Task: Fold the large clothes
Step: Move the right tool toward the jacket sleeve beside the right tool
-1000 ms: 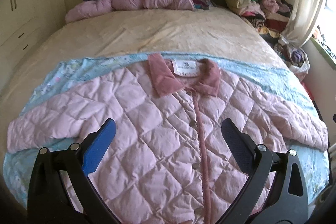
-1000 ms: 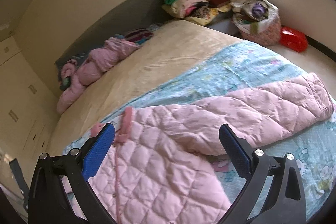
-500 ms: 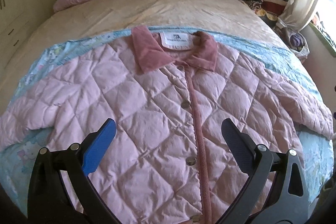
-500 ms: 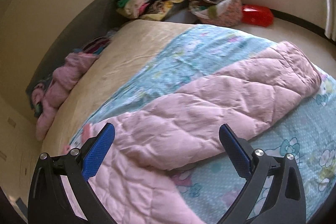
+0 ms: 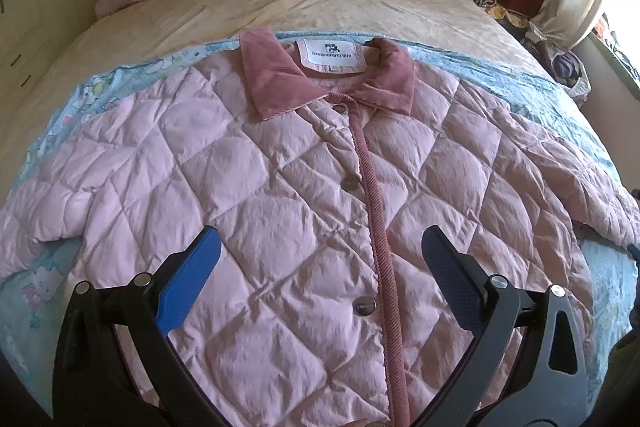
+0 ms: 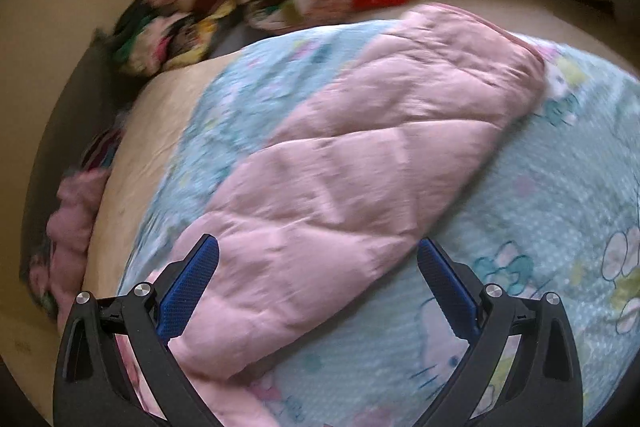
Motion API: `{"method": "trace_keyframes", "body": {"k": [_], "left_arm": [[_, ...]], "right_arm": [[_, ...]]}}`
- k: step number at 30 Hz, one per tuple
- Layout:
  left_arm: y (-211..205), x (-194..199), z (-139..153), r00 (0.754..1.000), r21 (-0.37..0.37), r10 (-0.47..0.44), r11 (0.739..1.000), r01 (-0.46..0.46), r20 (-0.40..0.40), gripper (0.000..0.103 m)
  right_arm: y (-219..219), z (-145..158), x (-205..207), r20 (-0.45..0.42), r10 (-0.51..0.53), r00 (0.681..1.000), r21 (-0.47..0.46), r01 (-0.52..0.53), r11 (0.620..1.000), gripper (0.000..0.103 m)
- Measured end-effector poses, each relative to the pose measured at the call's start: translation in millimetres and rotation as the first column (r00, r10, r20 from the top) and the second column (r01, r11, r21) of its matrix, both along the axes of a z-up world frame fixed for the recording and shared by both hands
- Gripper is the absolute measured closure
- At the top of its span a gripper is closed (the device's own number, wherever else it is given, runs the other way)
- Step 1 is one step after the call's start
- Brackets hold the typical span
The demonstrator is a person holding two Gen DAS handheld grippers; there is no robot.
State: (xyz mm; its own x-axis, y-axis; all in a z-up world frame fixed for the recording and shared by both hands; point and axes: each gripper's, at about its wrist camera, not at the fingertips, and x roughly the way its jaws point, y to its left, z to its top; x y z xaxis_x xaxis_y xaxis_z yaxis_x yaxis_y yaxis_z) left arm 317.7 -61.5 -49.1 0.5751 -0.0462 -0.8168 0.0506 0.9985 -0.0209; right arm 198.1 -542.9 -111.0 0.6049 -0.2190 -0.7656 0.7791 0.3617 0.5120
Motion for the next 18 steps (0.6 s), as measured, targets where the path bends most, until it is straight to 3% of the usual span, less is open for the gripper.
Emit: {"method": "trace_keyframes", "body": {"k": [7,16,18], "left_arm": [[8,3,-2,1.0,-0.001,0.018,1.0,-0.018,0.002,0.009],[19,5,3,0.999,-0.007,0.041,0.999,-0.041,0.008,0.009],[21,6,5,0.999,-0.009,0.042,0.999,-0.042,0.011,0.009]], "right_arm": [[-29,-30,-1,-0.031,-0.098,0.995,0.072,0.1,0.992,0.004],[-60,-43,17,0.001,-0.126,0.992,0.06,0.125,0.99,0.004],[-64,-42,17,0.009,-0.13,0.991,0.045,0.129,0.991,0.013]]}}
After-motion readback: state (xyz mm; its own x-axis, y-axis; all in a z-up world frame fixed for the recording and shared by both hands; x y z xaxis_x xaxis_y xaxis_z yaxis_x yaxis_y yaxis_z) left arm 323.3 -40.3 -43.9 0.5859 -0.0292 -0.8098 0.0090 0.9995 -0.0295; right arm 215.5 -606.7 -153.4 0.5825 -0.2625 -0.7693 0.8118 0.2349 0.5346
